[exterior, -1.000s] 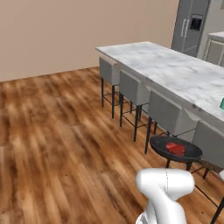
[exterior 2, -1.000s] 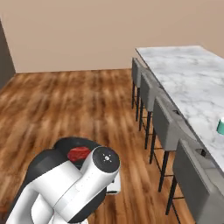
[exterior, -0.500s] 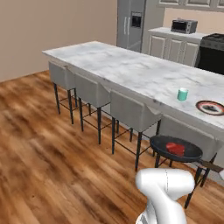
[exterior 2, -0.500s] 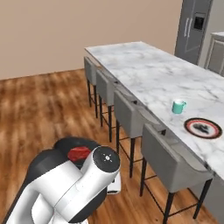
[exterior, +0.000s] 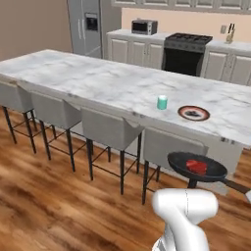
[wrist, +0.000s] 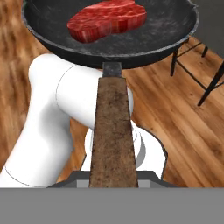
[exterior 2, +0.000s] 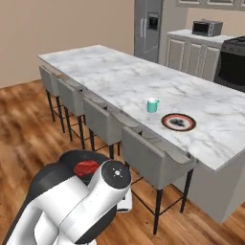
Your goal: Pick up the pan with the steak in it and place it on the dining table. Then place the steak on the plate.
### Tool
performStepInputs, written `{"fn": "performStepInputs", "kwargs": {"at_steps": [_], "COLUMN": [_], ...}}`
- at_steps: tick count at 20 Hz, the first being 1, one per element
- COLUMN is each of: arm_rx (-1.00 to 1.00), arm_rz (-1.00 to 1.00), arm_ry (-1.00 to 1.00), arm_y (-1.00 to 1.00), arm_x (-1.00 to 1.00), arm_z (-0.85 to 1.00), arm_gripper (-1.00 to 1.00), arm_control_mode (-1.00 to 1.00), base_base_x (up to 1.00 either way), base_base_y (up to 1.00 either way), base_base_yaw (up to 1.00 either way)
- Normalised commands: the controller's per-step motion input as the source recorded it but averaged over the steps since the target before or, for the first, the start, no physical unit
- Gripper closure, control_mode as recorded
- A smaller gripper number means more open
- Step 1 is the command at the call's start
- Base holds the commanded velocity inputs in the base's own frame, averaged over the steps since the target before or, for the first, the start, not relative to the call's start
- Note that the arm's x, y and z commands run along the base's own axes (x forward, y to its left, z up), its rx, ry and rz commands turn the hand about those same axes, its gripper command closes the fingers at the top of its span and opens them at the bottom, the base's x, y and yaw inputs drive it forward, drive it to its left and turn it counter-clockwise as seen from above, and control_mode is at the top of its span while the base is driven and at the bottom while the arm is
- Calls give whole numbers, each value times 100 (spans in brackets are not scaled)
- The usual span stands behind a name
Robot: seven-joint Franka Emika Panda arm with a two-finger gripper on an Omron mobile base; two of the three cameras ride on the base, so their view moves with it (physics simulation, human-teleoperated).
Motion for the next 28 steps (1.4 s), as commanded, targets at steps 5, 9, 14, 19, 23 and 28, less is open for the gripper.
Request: {"fn": "performStepInputs", "kwargs": {"at_steps": [5,9,14,19,23,28], "arm_rx": [0,0,0,0,0,0], "arm_rz": [0,0,0,0,0,0], "arm_ry": [0,0,0,0,0,0], "arm_y": [0,0,0,0,0,0], "arm_x": [0,0,0,0,0,0], "arm_z": [0,0,0,0,0,0], "arm_gripper": [100,100,100,100,100,100], "arm_control_mode": [100,100,100,100,100,100], "base_base_x": [4,3,2,1,0,0], "base_base_y": [16,17,16,15,15,16], "base_base_yaw": [-47,-47,-48,-48,-47,-46]}}
